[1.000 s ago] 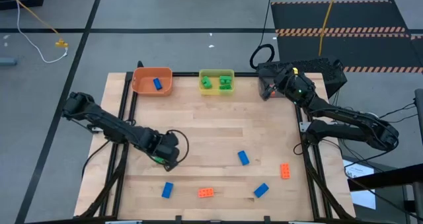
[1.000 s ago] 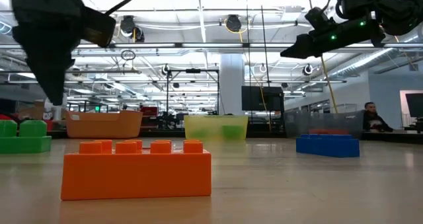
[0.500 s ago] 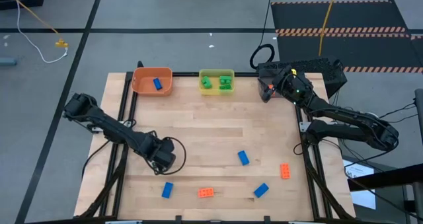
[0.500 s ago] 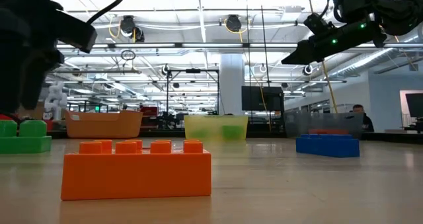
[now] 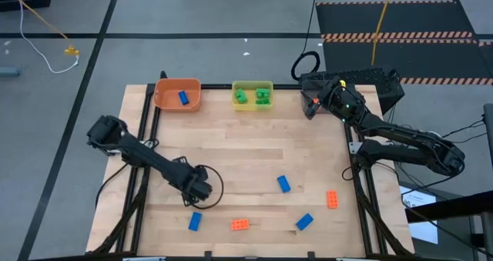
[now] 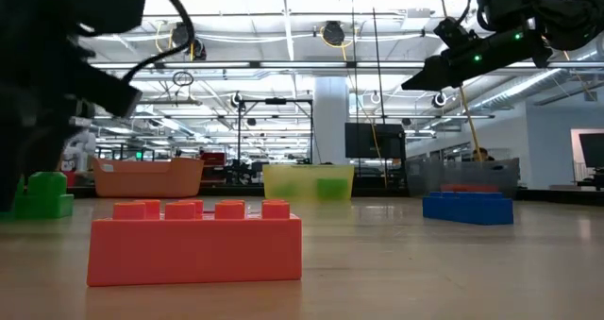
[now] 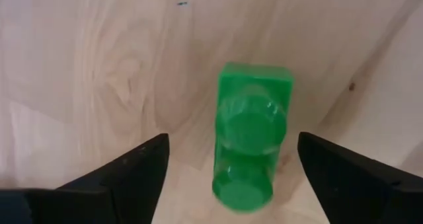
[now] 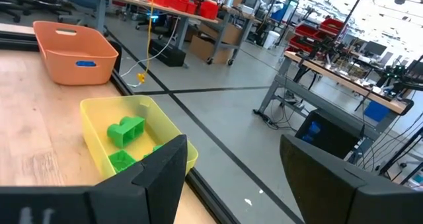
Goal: Sort & place blocks by color
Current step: Put the green game piece into the yellow bin
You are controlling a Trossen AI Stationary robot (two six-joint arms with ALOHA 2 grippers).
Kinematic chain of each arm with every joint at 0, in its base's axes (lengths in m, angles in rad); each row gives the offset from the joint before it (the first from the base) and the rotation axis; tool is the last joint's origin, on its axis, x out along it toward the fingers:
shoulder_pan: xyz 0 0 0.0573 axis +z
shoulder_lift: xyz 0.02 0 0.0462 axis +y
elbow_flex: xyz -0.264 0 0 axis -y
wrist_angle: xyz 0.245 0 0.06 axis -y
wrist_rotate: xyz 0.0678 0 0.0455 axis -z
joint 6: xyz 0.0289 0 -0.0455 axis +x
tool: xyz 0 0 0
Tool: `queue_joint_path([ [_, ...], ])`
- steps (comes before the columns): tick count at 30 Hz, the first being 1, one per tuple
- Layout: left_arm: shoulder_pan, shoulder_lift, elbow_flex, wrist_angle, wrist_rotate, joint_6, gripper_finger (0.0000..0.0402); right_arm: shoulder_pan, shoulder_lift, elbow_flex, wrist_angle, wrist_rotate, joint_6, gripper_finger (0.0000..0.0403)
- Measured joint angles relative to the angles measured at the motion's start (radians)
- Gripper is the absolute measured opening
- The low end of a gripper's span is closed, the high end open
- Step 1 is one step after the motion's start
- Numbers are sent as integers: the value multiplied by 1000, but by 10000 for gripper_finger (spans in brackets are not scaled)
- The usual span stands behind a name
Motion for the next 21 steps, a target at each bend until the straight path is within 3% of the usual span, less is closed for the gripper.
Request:
queue_joint_path([
  [4, 23, 59, 2, 33, 54, 33, 340, 0, 0, 0, 0, 0, -3, 235],
  [7, 45, 84, 4, 53, 95, 59, 311, 0, 0, 0, 1, 0, -5, 235],
  [15, 125, 51, -2, 83, 177, 132, 132, 0, 0, 0, 8, 0, -4, 235],
  [21, 193, 36, -3, 84, 161, 166, 137, 0, 0, 0, 8, -1, -5, 235],
])
